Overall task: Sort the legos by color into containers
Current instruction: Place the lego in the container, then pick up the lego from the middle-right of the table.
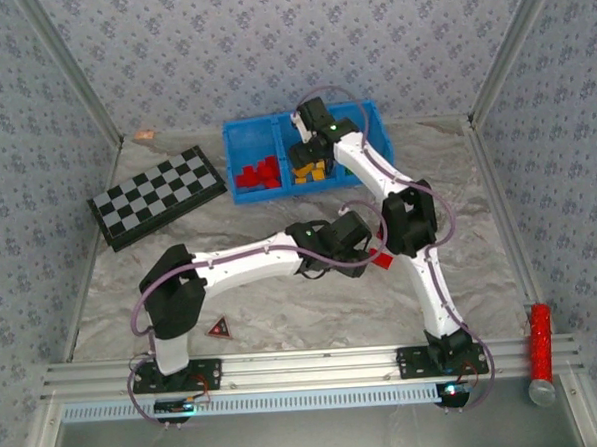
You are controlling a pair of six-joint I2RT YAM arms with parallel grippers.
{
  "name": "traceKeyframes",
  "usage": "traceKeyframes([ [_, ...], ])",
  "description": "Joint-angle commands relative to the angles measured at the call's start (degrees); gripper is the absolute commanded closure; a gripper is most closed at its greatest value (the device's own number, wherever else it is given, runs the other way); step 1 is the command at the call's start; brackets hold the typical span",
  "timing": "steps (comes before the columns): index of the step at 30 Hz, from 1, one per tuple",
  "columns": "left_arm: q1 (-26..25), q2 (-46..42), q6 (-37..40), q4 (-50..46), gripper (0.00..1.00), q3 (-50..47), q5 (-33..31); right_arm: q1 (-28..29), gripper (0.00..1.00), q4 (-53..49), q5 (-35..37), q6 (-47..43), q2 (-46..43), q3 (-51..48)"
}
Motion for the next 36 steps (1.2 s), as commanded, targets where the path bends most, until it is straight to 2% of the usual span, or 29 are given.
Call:
traceKeyframes([
  [1,-1.0,0.7,3.7,4.6,0.28,-0.8,-0.9,-0.1,0.22,-2.1,-3.4,-0.5,-5.9,2.1],
  [12,-1.1,8.6,7.0,7.5,0.28,6.3,-1.2,-1.8,0.17,-4.4,-5.5,-0.1,-19.7,-1.4],
  [16,-1.1,12.2,7.4,8.0,0.28,10.5,-0.6,-2.2,0.10,-2.9,-5.5,-0.8,-27.5,-7.6],
  [23,-1.0,18.9,8.5,7.8,0.28,17.9,-0.3,-2.3,0.07,-4.5,-5.9,0.2,-36.9,-15.7],
  [30,-0.8,25.9,7.0,4.8,0.29,25.5,-6.1,-2.6,0.02,-0.6,-5.2,3.2,-48.3,-28.7],
  [36,-0.1,31.5,7.0,3.2,0.30,32.8,-7.1,-3.4,0.01,3.3,-4.7,5.8,-57.2,-40.2],
])
